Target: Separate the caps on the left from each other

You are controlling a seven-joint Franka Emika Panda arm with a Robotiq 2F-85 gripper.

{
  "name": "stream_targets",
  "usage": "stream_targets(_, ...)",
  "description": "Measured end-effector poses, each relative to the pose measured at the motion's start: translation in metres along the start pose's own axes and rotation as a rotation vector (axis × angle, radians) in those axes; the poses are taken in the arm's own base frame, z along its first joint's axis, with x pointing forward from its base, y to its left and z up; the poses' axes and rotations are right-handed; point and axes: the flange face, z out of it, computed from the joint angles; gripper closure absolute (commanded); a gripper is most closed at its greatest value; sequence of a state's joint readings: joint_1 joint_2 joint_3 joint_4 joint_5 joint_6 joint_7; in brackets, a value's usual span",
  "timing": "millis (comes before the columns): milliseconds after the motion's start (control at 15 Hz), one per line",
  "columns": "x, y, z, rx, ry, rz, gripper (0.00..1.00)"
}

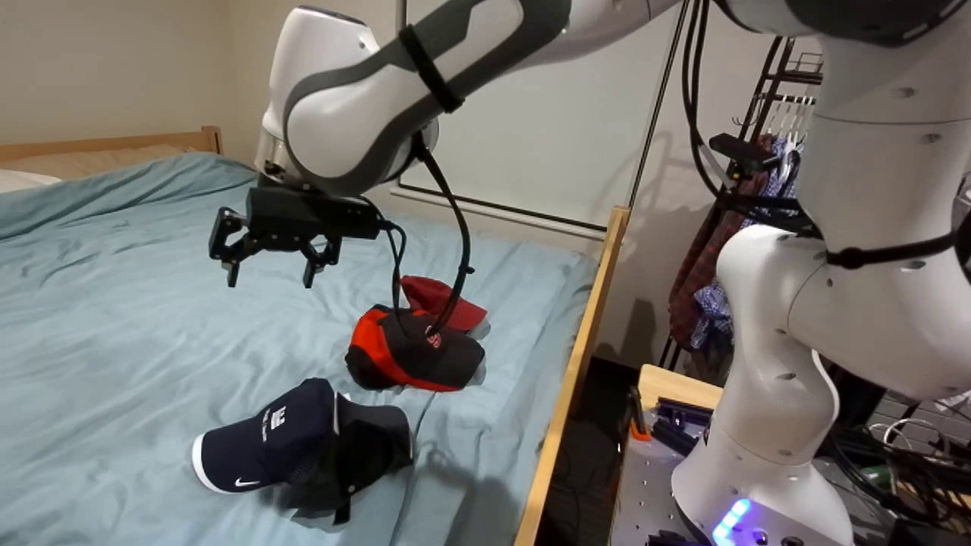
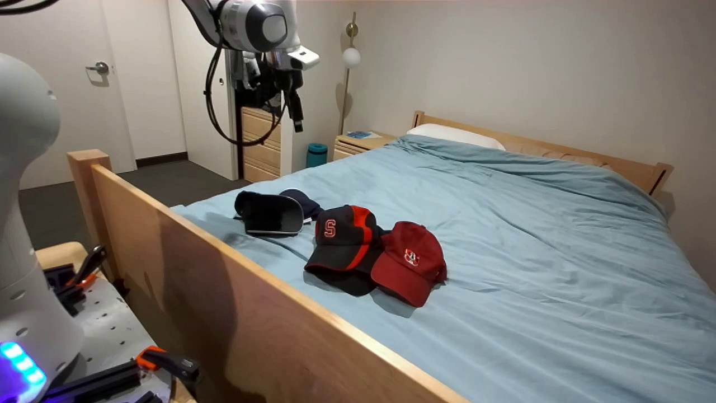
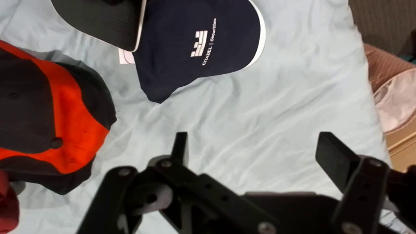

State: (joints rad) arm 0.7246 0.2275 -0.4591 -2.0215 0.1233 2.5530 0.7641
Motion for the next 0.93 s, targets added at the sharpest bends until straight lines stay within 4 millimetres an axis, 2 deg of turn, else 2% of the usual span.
stream_targets(267,0.016,-0.003,-0.005,0.024,-0.034,-0.095,0.00)
stream_targets(467,0.010,0.000,0.001,-0.045,-0.068,-0.124,0.00)
stream_targets(800,0.014,0.036,0.008,-0.269,-0.300,-0.135,0.00)
stream_targets(933,0.016,0.049,0.016,-0.348,-0.394,-0.125,0.00)
